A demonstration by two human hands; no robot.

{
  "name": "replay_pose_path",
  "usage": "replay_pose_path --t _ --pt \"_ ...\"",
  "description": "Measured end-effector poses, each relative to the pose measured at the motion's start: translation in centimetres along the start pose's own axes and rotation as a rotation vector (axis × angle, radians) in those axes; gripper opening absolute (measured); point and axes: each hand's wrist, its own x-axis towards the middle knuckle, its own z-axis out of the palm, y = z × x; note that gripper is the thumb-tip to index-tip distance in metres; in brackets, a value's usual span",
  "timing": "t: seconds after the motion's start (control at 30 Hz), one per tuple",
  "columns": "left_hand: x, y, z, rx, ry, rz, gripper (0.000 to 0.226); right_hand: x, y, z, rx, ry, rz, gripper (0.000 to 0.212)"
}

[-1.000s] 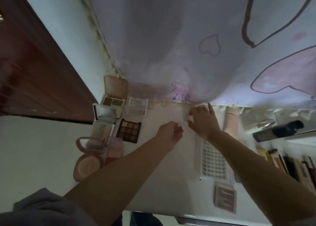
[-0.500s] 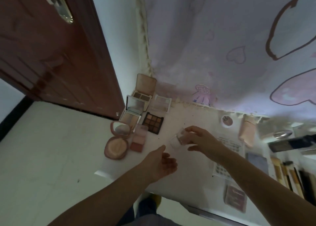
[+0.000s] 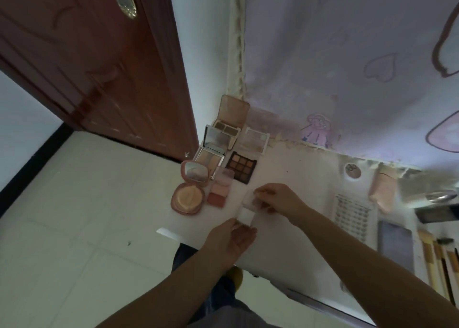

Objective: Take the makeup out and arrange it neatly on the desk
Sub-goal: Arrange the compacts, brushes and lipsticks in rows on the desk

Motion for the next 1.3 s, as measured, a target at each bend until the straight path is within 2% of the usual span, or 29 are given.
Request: replay_pose_path --t 0.07,0.17,0.3,0.4,0.53,0.67,0.73,0.83,0.9,0.97,1.03,1.1,1.17,1.23,1.3 --pt "-0.1 0.0 -0.2 -0.027 0.055 0.053 0.013 0.8 0.1 1.1 -0.121 0.073 -0.087 0.011" --pt "-0.1 0.5 -0.7 0.013 0.095 0.109 0.025 1.8 0.3 2.2 -0.324 0.154 -0.201 0.011" --pt "-0.1 1.2 -1.3 0.05 0.077 0.144 0.03 2.1 0.6 2.7 -0.449 0.218 -0.245 0.017" --pt "0.0 1.1 -1.4 0.105 0.062 0.145 0.029 1.0 0.5 1.4 -0.418 0.253 -0.24 0.02" --pt "-0.1 -1.0 -0.1 0.256 0.028 0.051 0.024 -2.8 1.1 -4.0 -0.361 0.348 -0.224 0.009" --pt "0.8 -4.4 3.6 0.528 -0.105 -0.068 0.021 -9.0 5.3 -9.4 -0.36 0.369 -0.095 0.011" --pt "1.4 -6.7 5.5 0.684 -0.148 -0.111 0.014 -12.1 8.3 -10.5 -0.496 0.341 -0.029 0.013" --pt "2.2 -10.3 7.2 0.858 -0.204 -0.132 0.008 -15.6 13.0 -10.7 -0.708 0.269 0.049 0.022" --pt "2.8 -12.3 7.7 0.929 -0.224 -0.129 0.008 -17.0 15.7 -10.1 -0.824 0.24 0.044 0.041" --pt "3.0 -13.8 8.1 0.986 -0.23 -0.136 0.011 -17.6 17.5 -9.2 -0.955 0.265 -0.021 0.061" --pt "3.0 -14.8 8.4 1.01 -0.243 -0.153 0.016 -17.3 18.3 -8.7 -1.054 0.312 -0.127 0.067" --pt "2.8 -15.0 8.6 1.018 -0.254 -0.158 0.017 -16.8 18.1 -8.8 -1.063 0.381 -0.214 0.061" --pt "2.7 -14.1 8.3 1.03 -0.252 -0.146 0.016 -16.5 17.6 -8.8 -0.996 0.353 -0.261 0.051" --pt "2.1 -12.4 7.5 1.037 -0.306 -0.173 0.012 -16.6 16.1 -8.2 -0.786 0.343 -0.269 0.039" --pt "0.9 -10.4 6.6 0.992 -0.443 -0.282 0.026 -16.6 14.0 -6.8 -0.584 0.374 -0.274 0.036"
